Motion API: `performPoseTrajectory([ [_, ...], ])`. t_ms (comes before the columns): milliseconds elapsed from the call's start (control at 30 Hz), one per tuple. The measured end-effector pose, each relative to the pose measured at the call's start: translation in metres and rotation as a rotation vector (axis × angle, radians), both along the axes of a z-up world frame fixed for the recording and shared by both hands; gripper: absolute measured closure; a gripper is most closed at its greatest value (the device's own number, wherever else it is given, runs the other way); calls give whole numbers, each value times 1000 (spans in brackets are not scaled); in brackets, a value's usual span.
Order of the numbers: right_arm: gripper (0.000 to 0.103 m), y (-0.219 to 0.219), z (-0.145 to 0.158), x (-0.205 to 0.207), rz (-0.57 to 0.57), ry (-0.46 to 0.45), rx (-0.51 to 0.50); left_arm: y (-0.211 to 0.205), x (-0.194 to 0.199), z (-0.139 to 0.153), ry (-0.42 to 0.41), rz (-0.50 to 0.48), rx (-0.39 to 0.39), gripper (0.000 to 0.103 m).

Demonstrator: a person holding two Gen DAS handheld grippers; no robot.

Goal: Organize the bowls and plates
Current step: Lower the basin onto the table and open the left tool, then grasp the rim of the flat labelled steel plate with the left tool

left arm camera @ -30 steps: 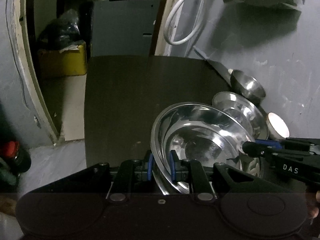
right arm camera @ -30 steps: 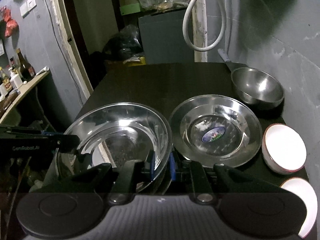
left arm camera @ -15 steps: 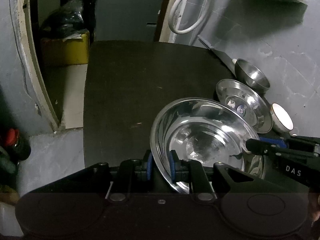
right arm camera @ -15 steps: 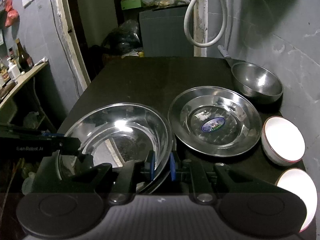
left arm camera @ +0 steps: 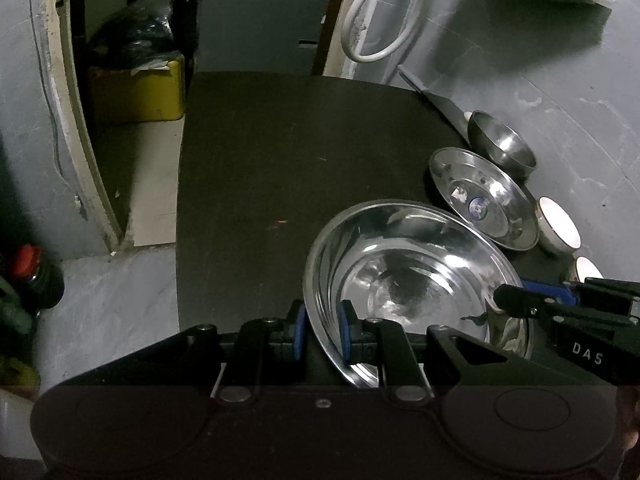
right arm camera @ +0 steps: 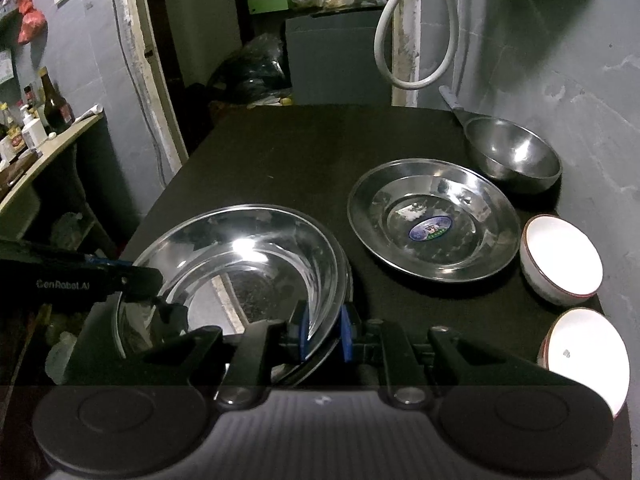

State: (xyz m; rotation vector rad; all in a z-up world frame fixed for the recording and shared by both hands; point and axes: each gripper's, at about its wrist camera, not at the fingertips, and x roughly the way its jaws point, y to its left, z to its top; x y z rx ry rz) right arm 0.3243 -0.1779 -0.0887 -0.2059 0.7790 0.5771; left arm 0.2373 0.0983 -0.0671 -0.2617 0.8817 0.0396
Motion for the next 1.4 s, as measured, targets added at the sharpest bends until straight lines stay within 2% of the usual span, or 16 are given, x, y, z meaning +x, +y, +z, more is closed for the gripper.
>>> performPoseTrajectory([
  [200,82,5,-4,-5,-2,-26,-48,-3,2,1,3,12,9,83],
  [300,78,8,-4,-8,7,-54,-65,-5,1,5,-6,20,10,80],
  [367,70,9,-3,-9,8,-68,-73,-6,-1,8,-15,25,8,76],
  [433,56,9,-1,-11,-4,-74,-64,-6,-3,13,-28,29,2,57],
  [467,52,7,2,-13,-10,-75,-52,-6,-5,16,-37,31,1,50],
  [533,44,1,7,-16,-23,-78,-25,-7,-8,23,-67,40,2,24],
  [667,31,-18,19,-20,-74,-70,66,-10,-3,37,-116,29,-8,2],
  [800,8,-43,30,-18,-133,-69,178,-18,13,47,-144,10,-12,1],
  [900,1,-60,35,-13,-156,-65,264,-27,34,49,-140,-23,8,1],
  [1067,0,-77,30,7,-157,-63,318,-47,77,51,-156,-136,75,1],
  [1267,0,-89,8,35,-185,10,396,-62,131,43,-152,-211,39,1],
  [1400,0,-92,-3,53,-196,42,416,-71,160,37,-143,-267,56,1],
])
